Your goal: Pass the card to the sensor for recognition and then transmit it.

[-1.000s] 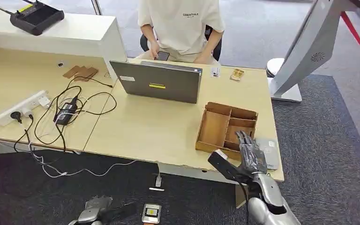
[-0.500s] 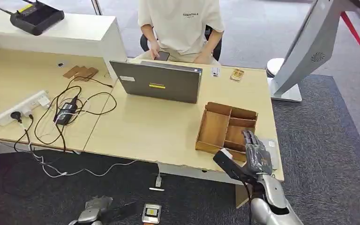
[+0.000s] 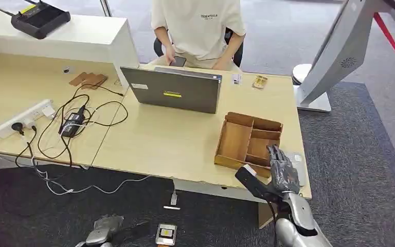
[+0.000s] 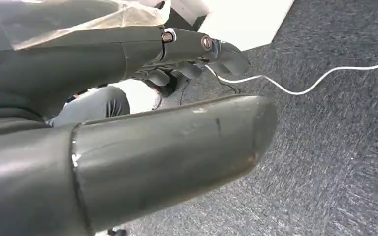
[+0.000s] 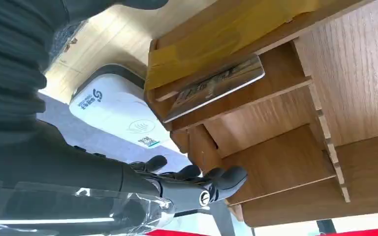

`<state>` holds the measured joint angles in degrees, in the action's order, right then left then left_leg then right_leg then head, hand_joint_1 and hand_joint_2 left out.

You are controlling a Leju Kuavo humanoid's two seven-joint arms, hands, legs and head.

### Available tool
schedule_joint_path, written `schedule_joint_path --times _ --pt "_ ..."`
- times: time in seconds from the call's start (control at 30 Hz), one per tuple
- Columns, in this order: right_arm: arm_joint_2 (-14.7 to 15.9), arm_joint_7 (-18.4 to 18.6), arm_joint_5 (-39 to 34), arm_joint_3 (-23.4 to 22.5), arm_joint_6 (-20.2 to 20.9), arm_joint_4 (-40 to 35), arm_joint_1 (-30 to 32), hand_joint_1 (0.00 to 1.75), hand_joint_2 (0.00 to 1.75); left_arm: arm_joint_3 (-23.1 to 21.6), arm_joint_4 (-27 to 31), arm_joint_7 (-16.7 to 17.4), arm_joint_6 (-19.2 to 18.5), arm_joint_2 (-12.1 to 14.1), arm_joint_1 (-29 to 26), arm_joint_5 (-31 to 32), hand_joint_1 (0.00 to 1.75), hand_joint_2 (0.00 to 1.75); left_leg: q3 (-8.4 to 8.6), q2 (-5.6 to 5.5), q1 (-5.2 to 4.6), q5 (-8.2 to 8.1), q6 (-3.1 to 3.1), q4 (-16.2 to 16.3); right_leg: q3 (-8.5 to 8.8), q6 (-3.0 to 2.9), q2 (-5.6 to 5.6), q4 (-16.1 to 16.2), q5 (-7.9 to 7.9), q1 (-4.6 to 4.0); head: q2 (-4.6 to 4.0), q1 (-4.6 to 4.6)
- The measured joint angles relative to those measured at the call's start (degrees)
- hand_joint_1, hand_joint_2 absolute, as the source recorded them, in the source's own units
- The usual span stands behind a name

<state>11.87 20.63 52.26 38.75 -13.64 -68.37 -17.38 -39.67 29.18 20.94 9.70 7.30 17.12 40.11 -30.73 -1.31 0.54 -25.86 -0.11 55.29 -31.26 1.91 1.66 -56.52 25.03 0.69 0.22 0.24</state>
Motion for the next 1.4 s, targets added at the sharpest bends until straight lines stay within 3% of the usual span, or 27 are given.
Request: schedule_joint_path --times 1.27,1.3,1.33,1.37,1.4 --pt "-0.33 -1.05 -0.63 -0.02 -1.79 0.37 -0.06 0.0 1.75 -0.07 0.0 -0.57 -0.66 -0.15 0.31 1.16 0.0 0.0 0.01 0.0 0.0 0.0 0.0 0.0 -0.01 0.0 0.0 0.0 0.0 0.0 0.0 0.0" --pt "-0.33 -1.05 -0.65 -0.02 -1.79 0.37 -0.06 0.07 1.75 -0.07 0.0 -0.57 -0.59 -0.17 0.31 1.16 0.0 0.0 0.01 0.0 0.0 0.0 0.0 0.0 -0.01 0.0 0.0 0.0 0.0 0.0 0.0 0.0" --pt "-0.35 -1.05 -0.66 -0.02 -1.79 0.37 -0.06 1.43 1.75 -0.07 0.0 -0.57 -0.55 -0.17 0.31 1.16 0.0 0.0 0.01 0.0 0.0 0.0 0.0 0.0 -0.01 0.0 0.0 0.0 0.0 0.0 0.0 0.0" --pt "-0.35 -1.05 -0.66 -0.02 -1.77 0.37 -0.06 1.69 1.75 -0.07 0.0 -0.57 -0.52 -0.17 0.31 1.14 0.0 0.0 0.01 0.0 0.0 0.0 0.0 0.0 -0.01 0.0 0.0 0.0 0.0 0.0 0.0 0.0" --pt "-0.39 -1.05 -0.68 -0.02 -1.75 0.37 -0.06 1.75 1.75 -0.07 0.0 -0.57 -0.52 -0.2 0.31 1.14 0.0 0.0 0.01 0.0 0.0 0.0 0.0 0.0 -0.01 0.0 0.0 0.0 0.0 0.0 0.0 0.0"
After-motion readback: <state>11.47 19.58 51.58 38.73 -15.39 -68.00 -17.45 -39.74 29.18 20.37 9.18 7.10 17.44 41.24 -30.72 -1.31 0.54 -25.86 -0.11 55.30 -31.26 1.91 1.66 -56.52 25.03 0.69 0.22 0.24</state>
